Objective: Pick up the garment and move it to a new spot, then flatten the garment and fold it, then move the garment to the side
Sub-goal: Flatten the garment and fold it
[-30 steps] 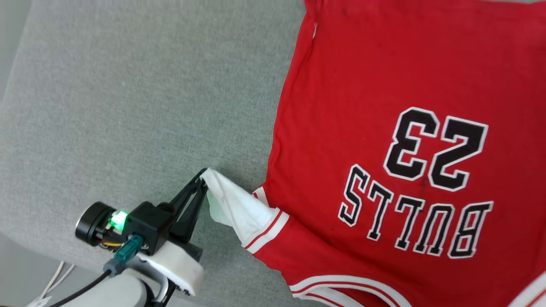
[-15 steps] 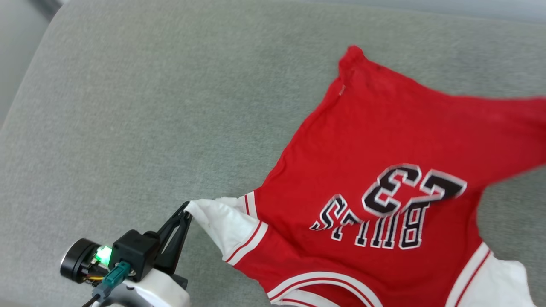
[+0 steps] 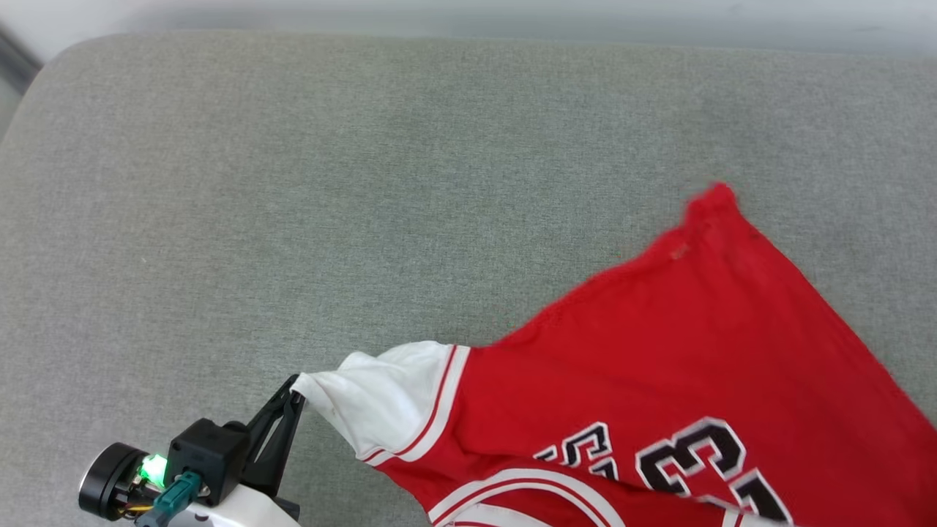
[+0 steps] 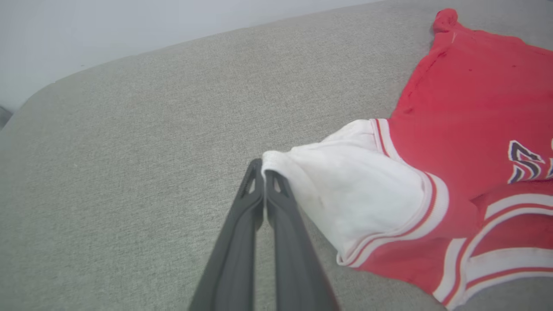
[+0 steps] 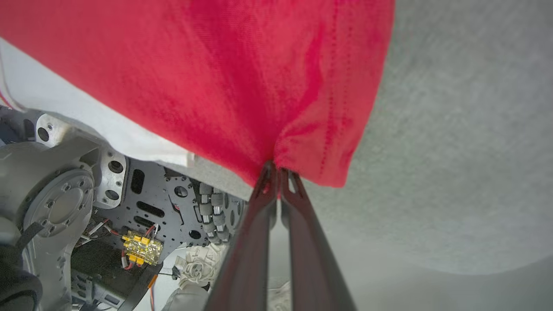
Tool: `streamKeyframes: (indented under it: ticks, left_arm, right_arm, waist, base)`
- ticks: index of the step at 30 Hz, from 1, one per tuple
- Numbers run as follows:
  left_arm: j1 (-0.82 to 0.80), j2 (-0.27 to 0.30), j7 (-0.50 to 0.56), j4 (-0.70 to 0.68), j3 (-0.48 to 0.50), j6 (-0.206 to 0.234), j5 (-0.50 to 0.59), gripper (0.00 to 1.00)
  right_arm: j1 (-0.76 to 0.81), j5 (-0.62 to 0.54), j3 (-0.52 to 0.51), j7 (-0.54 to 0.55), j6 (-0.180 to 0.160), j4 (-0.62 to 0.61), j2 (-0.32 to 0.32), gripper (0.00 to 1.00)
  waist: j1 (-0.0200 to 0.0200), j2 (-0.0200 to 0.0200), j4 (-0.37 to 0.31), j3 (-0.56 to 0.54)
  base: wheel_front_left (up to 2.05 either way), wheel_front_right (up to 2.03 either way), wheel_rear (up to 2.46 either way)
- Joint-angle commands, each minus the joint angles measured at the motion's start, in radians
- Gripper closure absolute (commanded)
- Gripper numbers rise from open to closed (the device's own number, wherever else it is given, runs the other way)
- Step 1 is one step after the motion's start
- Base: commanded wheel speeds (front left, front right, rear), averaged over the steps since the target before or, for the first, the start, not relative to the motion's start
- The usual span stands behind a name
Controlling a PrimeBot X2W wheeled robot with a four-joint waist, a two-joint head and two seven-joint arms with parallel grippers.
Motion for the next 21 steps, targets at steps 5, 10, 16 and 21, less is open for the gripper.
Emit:
streamKeyframes:
  ticks: [5,10,16,21]
  left_arm:
    - [0.005,0.002,-0.006,0.004,0.006,-0.003,-0.007,1.00]
    - [0.016,0.003,-0.010,0.010,0.013,0.002,-0.017,1.00]
    - [-0.003,-0.001,-0.005,0.019,0.008,-0.010,-0.007,1.00]
    - [-0.039,-0.024,0.007,0.026,-0.004,-0.030,0.011,1.00]
  right_arm:
    - [0.159,0.000,-0.035,-0.039,-0.001,0.024,0.072,1.00]
    - [0.151,-0.011,-0.103,-0.052,-0.001,-0.010,0.103,0.00]
    - [0.028,-0.012,-0.235,-0.033,-0.001,-0.114,0.052,0.00]
    - [-0.132,-0.027,-0.285,0.025,-0.001,-0.177,0.004,0.00]
  waist:
    - [0.0001,0.0000,-0.006,0.005]
    - [0.0001,0.0000,-0.022,0.002]
    - [0.0001,0.0000,-0.017,0.001]
    - [0.0001,0.0000,0.015,0.025]
  base:
    - [0.00,0.00,0.00]
    - [0.00,0.00,0.00]
    - [0.00,0.00,0.00]
    - [0.00,0.00,0.00]
